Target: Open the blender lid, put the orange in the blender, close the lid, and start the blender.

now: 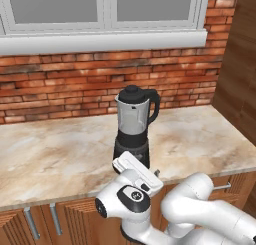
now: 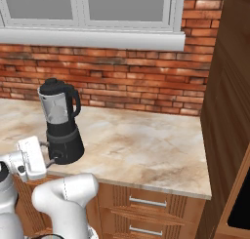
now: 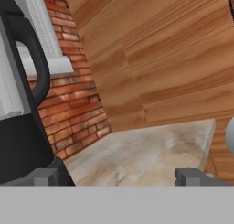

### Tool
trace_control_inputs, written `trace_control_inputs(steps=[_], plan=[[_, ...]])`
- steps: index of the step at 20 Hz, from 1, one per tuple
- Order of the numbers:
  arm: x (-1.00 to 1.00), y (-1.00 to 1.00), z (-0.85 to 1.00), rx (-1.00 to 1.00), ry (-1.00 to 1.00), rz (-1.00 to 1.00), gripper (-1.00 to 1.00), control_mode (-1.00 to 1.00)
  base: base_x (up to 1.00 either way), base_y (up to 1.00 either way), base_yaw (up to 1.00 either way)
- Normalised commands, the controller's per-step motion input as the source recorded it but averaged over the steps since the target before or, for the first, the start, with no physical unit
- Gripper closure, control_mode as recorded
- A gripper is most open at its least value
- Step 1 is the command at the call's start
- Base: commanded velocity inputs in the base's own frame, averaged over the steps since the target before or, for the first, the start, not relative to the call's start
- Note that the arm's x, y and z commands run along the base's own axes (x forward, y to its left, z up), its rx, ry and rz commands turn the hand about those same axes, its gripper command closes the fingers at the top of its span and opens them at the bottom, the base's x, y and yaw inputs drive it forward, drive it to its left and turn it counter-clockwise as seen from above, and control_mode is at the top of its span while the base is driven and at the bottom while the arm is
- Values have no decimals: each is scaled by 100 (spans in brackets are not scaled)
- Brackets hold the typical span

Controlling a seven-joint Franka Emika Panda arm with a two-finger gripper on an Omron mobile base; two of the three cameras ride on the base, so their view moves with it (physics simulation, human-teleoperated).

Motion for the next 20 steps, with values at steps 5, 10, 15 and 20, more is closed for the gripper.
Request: trace_control_inputs(steps=[5, 10, 15, 20], plan=[[10, 0, -15, 0, 0, 0, -100, -100, 0, 0, 0], [10, 0, -18, 0, 0, 0, -100, -100, 0, 0, 0], [12, 0, -8, 0, -1, 0, -100, -100, 0, 0, 0], [16, 0, -3, 0, 0, 0, -100, -100, 0, 0, 0]])
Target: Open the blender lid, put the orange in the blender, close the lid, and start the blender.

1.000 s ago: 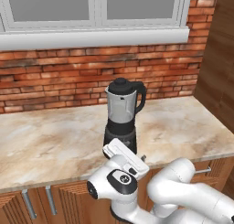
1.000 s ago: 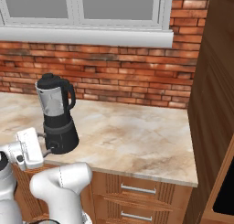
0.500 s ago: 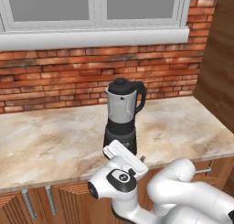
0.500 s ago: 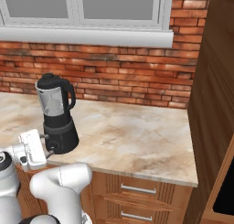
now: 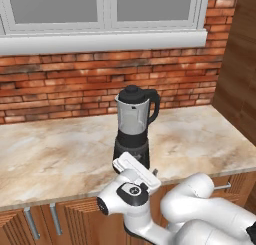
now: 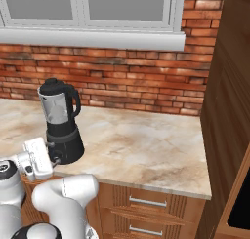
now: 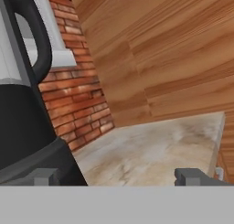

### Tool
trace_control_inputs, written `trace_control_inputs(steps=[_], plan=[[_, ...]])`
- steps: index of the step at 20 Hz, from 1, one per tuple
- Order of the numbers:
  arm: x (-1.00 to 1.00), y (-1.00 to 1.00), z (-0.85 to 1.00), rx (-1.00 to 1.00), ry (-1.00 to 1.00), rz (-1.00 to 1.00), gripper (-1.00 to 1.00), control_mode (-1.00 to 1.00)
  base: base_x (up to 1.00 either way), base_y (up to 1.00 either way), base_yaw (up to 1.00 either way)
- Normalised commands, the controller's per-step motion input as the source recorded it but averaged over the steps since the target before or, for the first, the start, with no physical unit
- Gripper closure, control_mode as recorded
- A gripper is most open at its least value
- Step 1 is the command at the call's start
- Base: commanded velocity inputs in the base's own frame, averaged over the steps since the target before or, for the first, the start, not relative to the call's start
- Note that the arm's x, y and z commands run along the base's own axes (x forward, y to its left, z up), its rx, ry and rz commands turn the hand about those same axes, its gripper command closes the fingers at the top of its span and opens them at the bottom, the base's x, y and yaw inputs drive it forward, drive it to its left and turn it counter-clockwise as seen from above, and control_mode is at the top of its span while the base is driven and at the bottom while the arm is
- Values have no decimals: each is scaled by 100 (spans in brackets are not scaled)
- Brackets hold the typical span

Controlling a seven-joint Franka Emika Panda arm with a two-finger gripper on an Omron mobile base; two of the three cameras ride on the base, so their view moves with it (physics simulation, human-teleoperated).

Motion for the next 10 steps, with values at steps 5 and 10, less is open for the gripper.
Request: trace_control_inputs(steps=[5, 10], plan=[[20, 2, -7, 0, 0, 0, -100, -100, 0, 0, 0], [14, 1, -16, 0, 0, 0, -100, -100, 0, 0, 0]])
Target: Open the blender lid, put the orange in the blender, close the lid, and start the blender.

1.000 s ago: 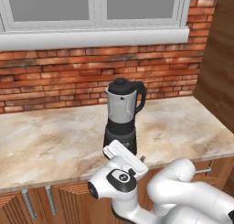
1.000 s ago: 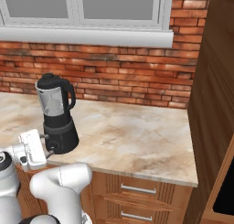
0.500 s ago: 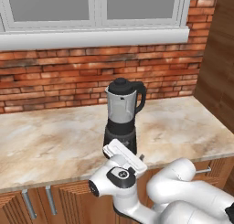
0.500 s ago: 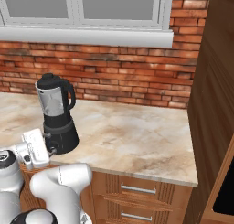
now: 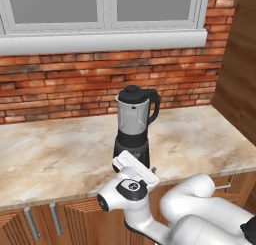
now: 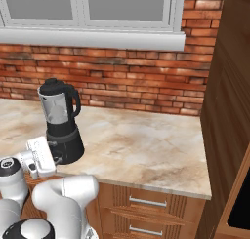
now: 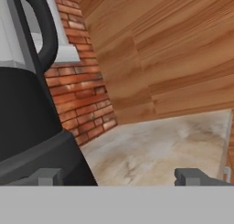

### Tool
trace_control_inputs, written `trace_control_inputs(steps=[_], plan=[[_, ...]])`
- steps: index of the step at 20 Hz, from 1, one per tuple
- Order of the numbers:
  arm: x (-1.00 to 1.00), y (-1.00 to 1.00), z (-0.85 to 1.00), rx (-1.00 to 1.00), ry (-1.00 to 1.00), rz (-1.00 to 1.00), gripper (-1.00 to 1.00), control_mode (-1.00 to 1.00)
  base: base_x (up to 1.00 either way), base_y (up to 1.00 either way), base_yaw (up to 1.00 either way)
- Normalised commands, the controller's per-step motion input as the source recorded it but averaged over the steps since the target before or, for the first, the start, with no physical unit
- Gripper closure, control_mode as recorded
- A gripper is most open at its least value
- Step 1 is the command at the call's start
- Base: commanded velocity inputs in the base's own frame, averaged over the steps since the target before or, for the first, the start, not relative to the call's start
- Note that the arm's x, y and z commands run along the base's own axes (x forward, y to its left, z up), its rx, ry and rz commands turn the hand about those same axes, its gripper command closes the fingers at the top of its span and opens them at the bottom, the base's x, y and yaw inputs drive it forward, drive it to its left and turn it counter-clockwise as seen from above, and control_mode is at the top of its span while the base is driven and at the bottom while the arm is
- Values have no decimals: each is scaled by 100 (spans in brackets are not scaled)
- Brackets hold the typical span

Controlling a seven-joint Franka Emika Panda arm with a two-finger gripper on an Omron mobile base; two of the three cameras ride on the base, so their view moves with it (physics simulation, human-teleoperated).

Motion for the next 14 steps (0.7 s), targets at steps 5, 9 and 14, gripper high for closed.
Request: trace_control_inputs(steps=[5, 9, 14], plan=[[13, 11, -16, 0, 0, 0, -100, -100, 0, 0, 0], [12, 18, -11, 0, 0, 0, -100, -100, 0, 0, 0], [11, 9, -17, 0, 0, 0, -100, -100, 0, 0, 0]])
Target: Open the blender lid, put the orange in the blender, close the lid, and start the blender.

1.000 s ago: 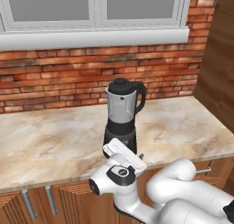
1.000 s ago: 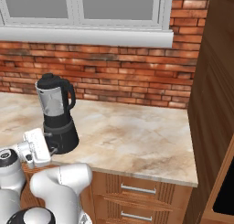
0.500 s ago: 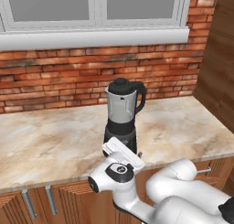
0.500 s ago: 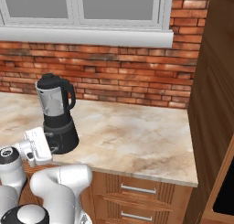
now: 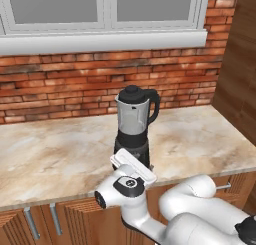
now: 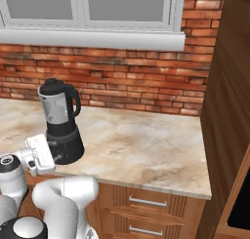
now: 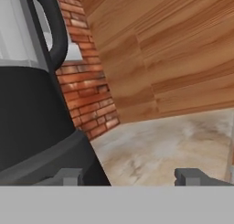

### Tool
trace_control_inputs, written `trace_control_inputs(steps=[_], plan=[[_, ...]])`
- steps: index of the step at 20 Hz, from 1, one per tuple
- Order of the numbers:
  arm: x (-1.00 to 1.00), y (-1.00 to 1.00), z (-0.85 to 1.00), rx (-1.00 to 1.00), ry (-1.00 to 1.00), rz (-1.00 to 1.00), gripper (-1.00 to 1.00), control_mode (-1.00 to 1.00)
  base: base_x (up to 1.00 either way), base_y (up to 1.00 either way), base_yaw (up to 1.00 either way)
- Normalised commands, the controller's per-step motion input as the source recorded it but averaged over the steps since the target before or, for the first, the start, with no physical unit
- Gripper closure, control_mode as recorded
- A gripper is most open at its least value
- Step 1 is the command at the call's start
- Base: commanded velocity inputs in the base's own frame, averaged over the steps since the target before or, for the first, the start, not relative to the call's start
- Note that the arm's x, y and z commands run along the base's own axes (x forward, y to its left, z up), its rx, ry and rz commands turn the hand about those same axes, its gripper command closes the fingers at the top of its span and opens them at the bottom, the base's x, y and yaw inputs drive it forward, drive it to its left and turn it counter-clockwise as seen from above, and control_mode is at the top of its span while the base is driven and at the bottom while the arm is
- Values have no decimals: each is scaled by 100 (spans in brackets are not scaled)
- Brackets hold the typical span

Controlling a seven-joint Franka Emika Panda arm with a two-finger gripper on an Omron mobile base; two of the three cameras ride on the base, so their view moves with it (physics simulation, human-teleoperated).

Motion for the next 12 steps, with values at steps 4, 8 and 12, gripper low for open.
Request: trace_control_inputs(steps=[4, 8, 12], plan=[[23, 9, -16, 0, -4, 0, -100, -100, 0, 0, 0], [38, 14, -6, 0, -5, 0, -100, -100, 0, 0, 0], [36, 12, -10, 0, -5, 0, -100, -100, 0, 0, 0]])
